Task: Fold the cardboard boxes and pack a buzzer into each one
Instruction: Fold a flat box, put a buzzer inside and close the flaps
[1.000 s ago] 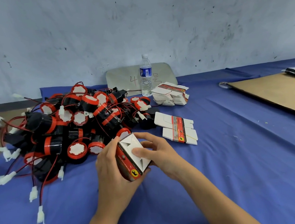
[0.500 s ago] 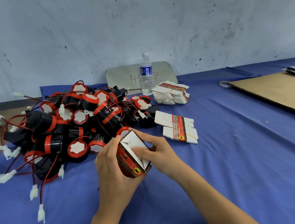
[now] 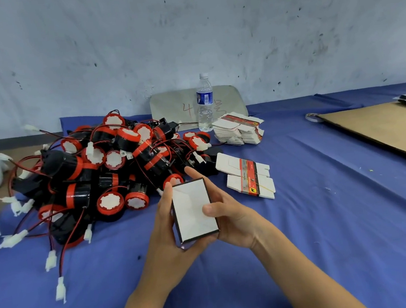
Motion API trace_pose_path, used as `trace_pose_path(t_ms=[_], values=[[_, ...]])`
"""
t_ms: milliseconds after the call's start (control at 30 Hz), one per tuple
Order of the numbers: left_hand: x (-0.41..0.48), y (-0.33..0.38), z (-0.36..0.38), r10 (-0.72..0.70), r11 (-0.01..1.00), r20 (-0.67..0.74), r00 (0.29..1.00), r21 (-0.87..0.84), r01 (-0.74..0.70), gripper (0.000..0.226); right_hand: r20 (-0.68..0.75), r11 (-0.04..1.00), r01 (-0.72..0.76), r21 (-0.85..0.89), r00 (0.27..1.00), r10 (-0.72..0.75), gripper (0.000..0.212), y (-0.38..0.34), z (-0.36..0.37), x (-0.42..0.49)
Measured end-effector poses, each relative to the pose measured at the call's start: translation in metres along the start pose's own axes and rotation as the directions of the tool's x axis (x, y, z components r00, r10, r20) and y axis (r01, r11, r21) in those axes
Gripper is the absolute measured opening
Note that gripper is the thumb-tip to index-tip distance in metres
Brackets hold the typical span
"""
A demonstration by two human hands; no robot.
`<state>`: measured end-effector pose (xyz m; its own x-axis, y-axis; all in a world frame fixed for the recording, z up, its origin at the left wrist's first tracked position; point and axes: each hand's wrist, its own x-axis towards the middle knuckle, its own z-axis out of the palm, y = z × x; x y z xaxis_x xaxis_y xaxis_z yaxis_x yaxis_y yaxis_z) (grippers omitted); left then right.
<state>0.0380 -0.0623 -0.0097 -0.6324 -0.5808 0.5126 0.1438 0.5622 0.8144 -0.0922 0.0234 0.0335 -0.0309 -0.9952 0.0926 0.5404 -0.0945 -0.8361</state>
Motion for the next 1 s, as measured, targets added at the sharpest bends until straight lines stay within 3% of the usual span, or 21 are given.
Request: trace_pose_path(t_ms=[133, 233, 300, 333, 367, 400, 433, 467, 500, 533, 600, 667, 733, 800, 900, 1000], values=[[0.001, -0.004, -0.002, -0.070, 0.997, 0.070, 0.995, 0.018, 0.069, 0.105, -0.031, 0.999, 0.022, 0.047, 0.999, -0.020, 0.106, 0.000, -0.004, 0.001], [0.005, -0.011, -0.014, -0.049, 0.981, 0.167, 0.985, 0.196, 0.015, 0.101, -0.123, 0.997, 0.078, 0.002, 0.989, -0.077, 0.102, -0.002, -0.007, 0.002], [0.011, -0.024, -0.028, 0.020, 0.914, 0.083, 0.996, 0.402, -0.051, 0.080, -0.221, 0.986, 0.128, -0.111, 0.964, -0.150, 0.094, -0.004, -0.008, 0.002], [0.013, -0.032, -0.037, -0.002, 0.881, -0.024, 1.000, 0.473, 0.013, 0.069, -0.258, 0.953, 0.152, -0.262, 0.941, -0.221, 0.091, -0.005, -0.007, 0.001], [0.015, -0.040, -0.047, -0.082, 0.856, -0.142, 0.986, 0.496, 0.143, 0.062, -0.254, 0.858, 0.156, -0.489, 0.916, -0.311, 0.093, -0.006, -0.006, 0.000], [0.017, -0.046, -0.056, -0.185, 0.827, -0.234, 0.955, 0.487, 0.279, 0.059, -0.200, 0.654, 0.115, -0.747, 0.900, -0.387, 0.095, -0.006, -0.006, -0.001], [0.016, -0.052, -0.063, -0.275, 0.797, -0.283, 0.919, 0.467, 0.382, 0.059, -0.125, 0.327, 0.017, -0.945, 0.904, -0.408, 0.097, -0.004, -0.006, -0.001], [0.014, -0.057, -0.068, -0.331, 0.769, -0.299, 0.895, 0.465, 0.439, 0.058, -0.052, -0.039, -0.072, -0.997, 0.928, -0.369, 0.097, 0.000, -0.005, 0.001], [0.013, -0.061, -0.072, -0.357, 0.748, -0.296, 0.886, 0.477, 0.461, 0.057, -0.018, -0.269, -0.105, -0.957, 0.951, -0.309, 0.096, 0.003, -0.003, 0.002], [0.014, -0.062, -0.075, -0.367, 0.736, -0.294, 0.883, 0.489, 0.469, 0.057, -0.012, -0.353, -0.102, -0.930, 0.969, -0.249, 0.095, 0.008, 0.000, 0.003], [0.017, -0.061, -0.076, -0.379, 0.720, -0.295, 0.877, 0.501, 0.480, 0.057, 0.023, -0.361, -0.039, -0.932, 0.986, -0.165, 0.093, 0.016, 0.003, 0.004], [0.019, -0.061, -0.078, -0.381, 0.701, -0.296, 0.876, 0.525, 0.483, 0.055, 0.084, -0.282, 0.031, -0.959, 0.980, -0.179, 0.091, 0.018, 0.004, 0.006], [0.019, -0.061, -0.078, -0.362, 0.709, -0.318, 0.876, 0.516, 0.480, 0.043, 0.144, -0.194, 0.093, -0.977, 0.952, -0.270, 0.088, 0.018, 0.004, 0.006], [0.018, -0.057, -0.076, -0.306, 0.772, -0.345, 0.887, 0.455, 0.443, 0.029, 0.188, -0.180, 0.128, -0.975, 0.910, -0.370, 0.080, 0.020, 0.004, 0.006], [0.019, -0.052, -0.074, -0.228, 0.868, -0.396, 0.889, 0.331, 0.370, 0.034, 0.172, -0.134, 0.126, -0.983, 0.884, -0.435, 0.069, 0.021, 0.006, 0.005], [0.019, -0.054, -0.072, -0.225, 0.816, -0.361, 0.905, 0.438, 0.377, 0.049, 0.167, -0.120, 0.125, -0.985, 0.869, -0.466, 0.061, 0.022, 0.007, 0.004]])
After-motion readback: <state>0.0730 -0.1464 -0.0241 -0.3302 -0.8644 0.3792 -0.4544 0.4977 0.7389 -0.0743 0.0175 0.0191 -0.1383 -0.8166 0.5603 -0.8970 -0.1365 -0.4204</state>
